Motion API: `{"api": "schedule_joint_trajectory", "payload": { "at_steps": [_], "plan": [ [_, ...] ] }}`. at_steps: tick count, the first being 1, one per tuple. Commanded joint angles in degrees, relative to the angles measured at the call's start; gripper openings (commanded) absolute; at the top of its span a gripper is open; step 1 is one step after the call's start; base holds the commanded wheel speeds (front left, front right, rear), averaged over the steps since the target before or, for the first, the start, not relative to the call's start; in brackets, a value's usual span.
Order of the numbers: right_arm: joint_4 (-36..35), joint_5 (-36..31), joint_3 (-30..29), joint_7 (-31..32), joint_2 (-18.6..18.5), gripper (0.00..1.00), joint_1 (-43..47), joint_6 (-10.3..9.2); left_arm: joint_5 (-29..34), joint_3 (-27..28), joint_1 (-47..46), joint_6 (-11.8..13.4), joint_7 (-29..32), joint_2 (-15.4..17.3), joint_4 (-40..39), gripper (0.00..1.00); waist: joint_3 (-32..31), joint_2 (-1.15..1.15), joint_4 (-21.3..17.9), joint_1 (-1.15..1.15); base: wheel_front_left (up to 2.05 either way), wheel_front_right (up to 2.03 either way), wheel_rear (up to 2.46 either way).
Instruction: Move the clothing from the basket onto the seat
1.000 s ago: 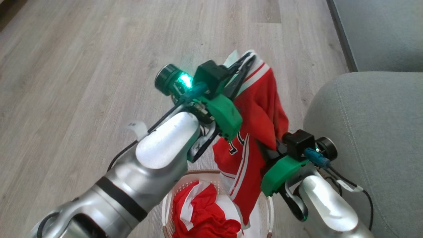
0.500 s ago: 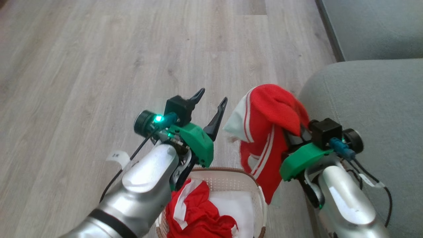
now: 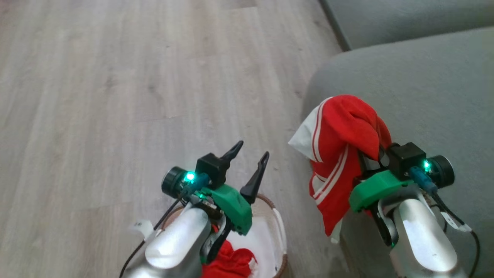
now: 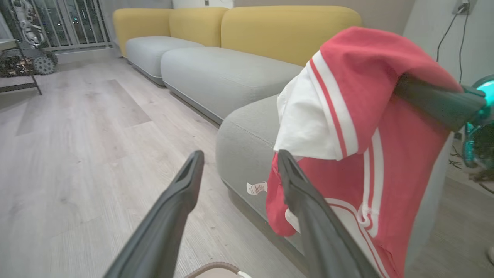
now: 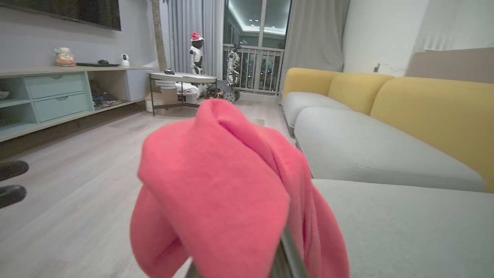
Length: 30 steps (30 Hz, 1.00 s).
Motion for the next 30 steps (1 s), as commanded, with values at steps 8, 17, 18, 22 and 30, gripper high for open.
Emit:
{"api": "schedule_joint_trajectory", "payload": {
  "at_steps": [8,17,18,22,30],
  "plan": [
    [-3.6,-1.1,-0.7,-0.4,-1.2,0.00,-0.3,0.41,3.4,4.1,2.2,-0.8,-0.7,-0.1,-4.0,1.00,1.8,0.00,-9.0,0.00,0.00,0.00,0.00],
    [-4.3,-0.5,-1.6,-0.4,-2.1,0.00,0.1,0.41,6.0,4.8,3.6,-1.7,-0.7,-0.6,-4.6,1.00,3.6,0.00,-10.5,0.00,0.00,0.00,0.00],
    [-4.3,-0.5,-1.7,-0.4,-2.1,0.00,-0.3,0.41,6.2,4.8,3.6,-1.8,-0.7,-0.6,-4.7,1.00,3.9,0.00,-10.3,0.00,0.00,0.00,0.00],
    [-3.7,0.3,-1.1,-0.4,-3.1,0.00,-3.7,0.41,7.1,5.4,2.8,-1.8,-0.7,-0.6,-5.0,1.00,6.1,0.00,-9.2,0.00,0.00,0.00,0.00],
    [1.2,5.5,-1.9,0.2,-6.6,0.00,-20.1,0.41,10.5,6.9,-0.1,-1.3,-0.7,-0.2,-7.6,1.00,14.5,0.00,-6.8,0.00,0.00,0.00,0.00]
  ]
}}
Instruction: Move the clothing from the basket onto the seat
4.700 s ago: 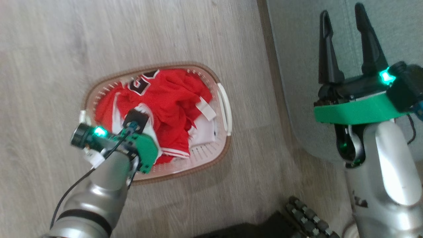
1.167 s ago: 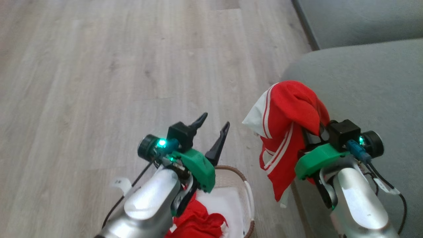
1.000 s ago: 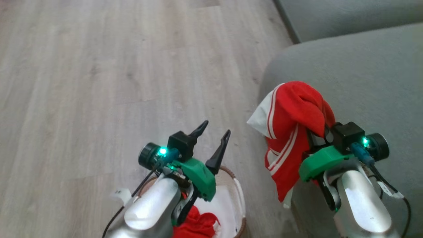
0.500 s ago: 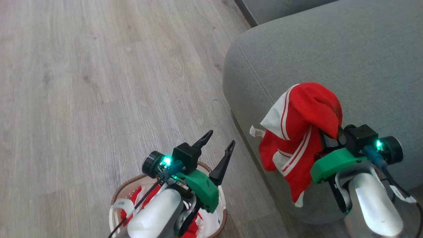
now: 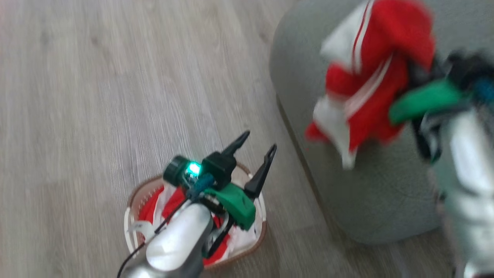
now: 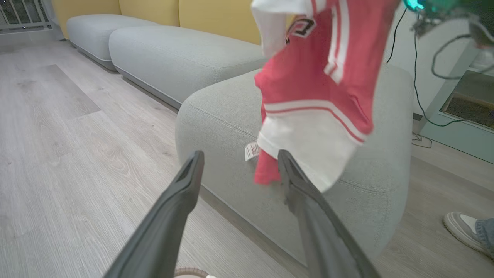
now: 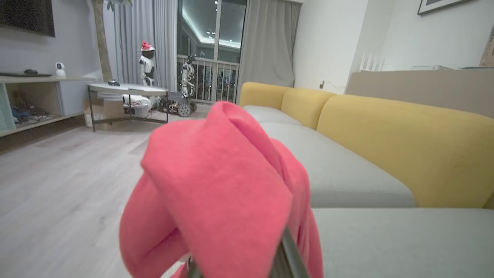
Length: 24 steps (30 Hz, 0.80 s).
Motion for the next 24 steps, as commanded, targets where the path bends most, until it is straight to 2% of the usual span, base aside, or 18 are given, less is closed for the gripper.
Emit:
{"api": "schedule_joint_trajectory", "payload": {
  "at_steps": [1,4,6,14,18,24],
  "plan": [
    [-0.4,1.7,0.8,0.4,-1.2,0.00,-5.9,0.41,1.0,2.2,-3.6,0.4,-0.7,0.8,-2.6,1.00,4.7,0.00,1.6,0.00,0.00,0.00,0.00],
    [1.7,2.5,1.2,1.0,-3.0,0.00,-11.4,0.41,1.9,2.2,-4.7,0.6,-0.7,1.5,-3.3,1.00,7.6,0.00,2.1,0.00,0.00,0.00,0.00],
    [4.8,5.0,0.6,1.7,-5.2,0.00,-20.0,0.41,3.1,2.3,-6.8,0.9,-0.4,2.9,-4.6,1.00,12.0,0.00,2.7,0.00,0.00,0.00,0.00],
    [13.7,5.6,-3.1,3.2,-12.1,0.00,-37.8,0.41,6.1,2.6,-12.1,2.1,1.0,5.7,-11.1,1.00,22.7,0.00,4.8,0.00,0.00,0.00,0.00],
    [20.0,3.4,-6.0,3.4,-15.6,0.00,-42.2,0.41,7.6,2.0,-14.2,2.3,1.8,6.4,-13.8,1.00,26.9,0.00,7.1,0.00,0.00,0.00,0.00],
    [30.2,-0.4,-11.4,2.8,-17.3,0.00,-44.1,0.41,8.6,1.3,-16.0,2.4,2.7,6.7,-14.9,1.00,31.1,0.00,9.6,0.00,0.00,0.00,0.00]
  ]
}}
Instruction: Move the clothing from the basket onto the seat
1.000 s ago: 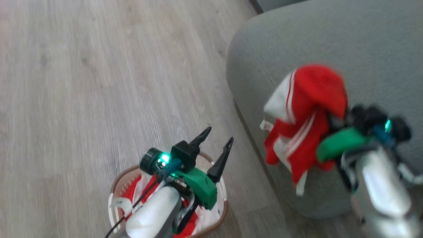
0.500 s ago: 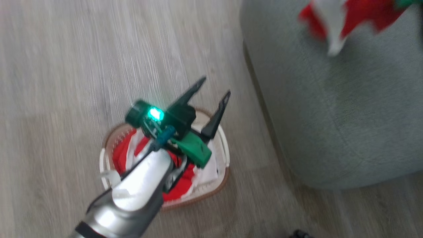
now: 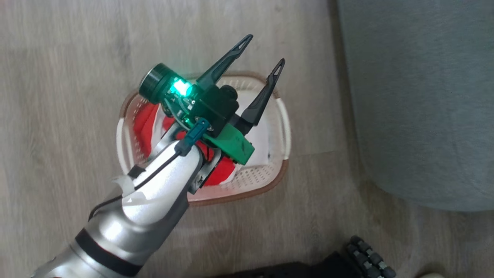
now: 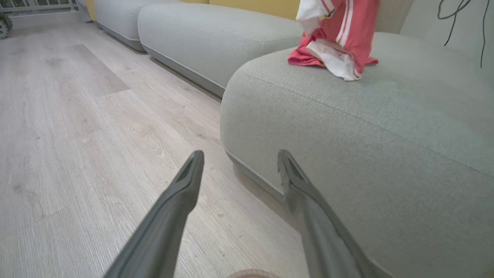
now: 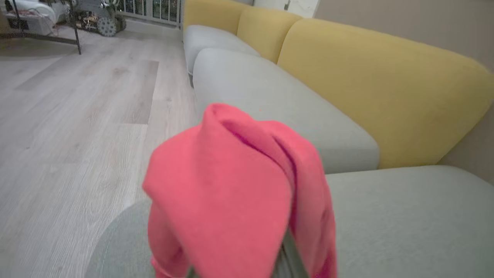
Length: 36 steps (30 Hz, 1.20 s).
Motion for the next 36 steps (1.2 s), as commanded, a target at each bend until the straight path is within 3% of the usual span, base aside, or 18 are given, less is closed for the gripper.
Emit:
{"api": "schedule_joint_trajectory", "payload": {
  "at_steps": [1,8,9,10,12,17,25,36],
  "plan": [
    [0.9,-1.3,-1.7,-0.6,-1.0,0.00,-1.3,0.41,0.6,0.8,-1.1,0.3,0.3,0.8,-2.2,1.00,3.1,0.00,2.7,-0.01,0.00,0.00,0.00],
    [8.2,-6.5,-5.0,-2.1,0.2,0.00,-0.3,0.41,0.7,0.1,-0.9,0.4,0.6,1.4,-1.8,1.00,4.8,0.00,3.2,-0.01,0.00,0.00,0.00],
    [8.8,-7.0,-5.5,-2.3,0.5,0.10,-0.3,0.41,0.7,0.0,-0.8,0.4,0.6,1.5,-1.7,1.00,4.8,0.00,3.1,-0.01,0.00,0.00,0.00],
    [9.2,-7.5,-5.9,-2.6,0.9,0.32,-0.3,0.41,0.6,0.0,-0.8,0.5,0.6,1.6,-1.6,1.00,4.8,0.00,3.0,-0.01,0.00,0.00,0.00],
    [10.0,-8.0,-6.6,-2.9,1.5,0.98,-0.4,0.41,0.5,0.1,-0.8,0.6,0.7,1.9,-1.4,1.00,4.6,0.00,2.7,-0.01,0.00,0.00,0.00],
    [10.7,-8.5,-6.1,-3.3,2.6,1.00,0.0,0.41,0.1,0.2,-0.6,0.9,0.8,2.1,-1.0,1.00,3.8,0.00,1.7,-0.01,0.00,0.00,0.00],
    [8.3,-2.1,2.2,-3.6,5.0,1.00,5.1,0.41,-1.1,1.0,0.6,1.9,0.4,2.7,0.1,1.00,0.4,0.00,-0.8,-0.01,0.00,0.00,0.00],
    [-2.5,9.7,16.4,-3.7,0.7,1.00,17.2,0.41,-4.5,3.5,3.5,3.4,-1.6,2.7,2.1,1.00,-8.1,0.00,-1.2,-0.01,0.00,0.00,0.00]
  ]
}}
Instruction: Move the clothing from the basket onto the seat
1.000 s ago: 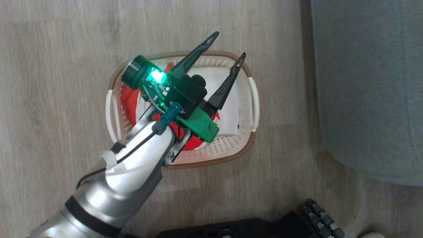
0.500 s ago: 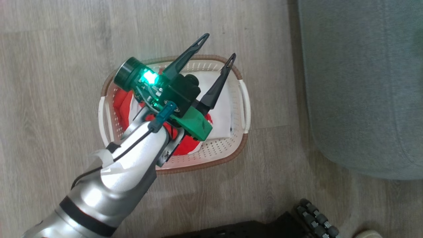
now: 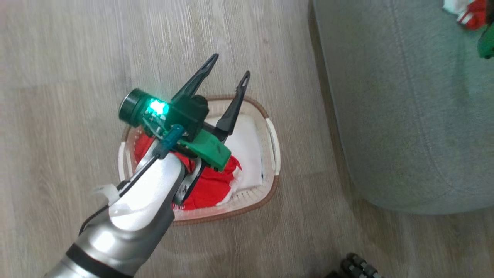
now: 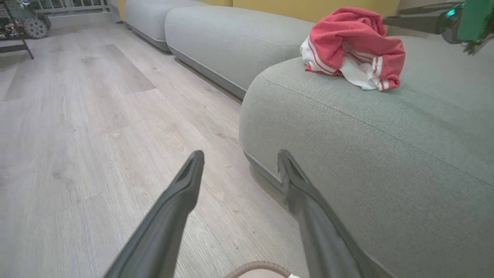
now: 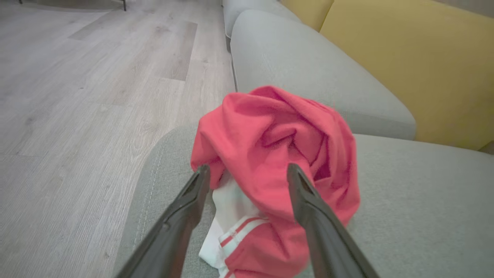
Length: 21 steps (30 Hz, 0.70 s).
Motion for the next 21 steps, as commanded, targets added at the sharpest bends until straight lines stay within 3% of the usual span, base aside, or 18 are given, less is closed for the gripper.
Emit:
{"api": "schedule_joint_trajectory", "payload": {
  "at_steps": [1,11,21],
  "plan": [
    [-1.9,0.8,1.1,-0.4,-1.4,1.00,1.1,0.40,-0.5,2.3,0.4,0.4,-0.5,0.7,-1.3,1.00,-2.7,0.00,0.6,0.00,0.00,0.00,0.00],
    [-7.4,4.7,4.5,1.1,0.8,1.00,6.8,0.40,-4.2,6.0,5.9,2.0,-1.8,-0.4,1.6,1.00,-13.2,0.00,4.8,0.00,0.00,0.00,0.00],
    [-15.0,3.0,0.2,-0.2,9.5,1.00,20.2,0.40,-5.4,13.9,15.9,4.6,-1.9,-0.1,-1.3,1.00,-22.1,0.00,8.9,0.00,0.00,0.00,0.00]
  ]
}}
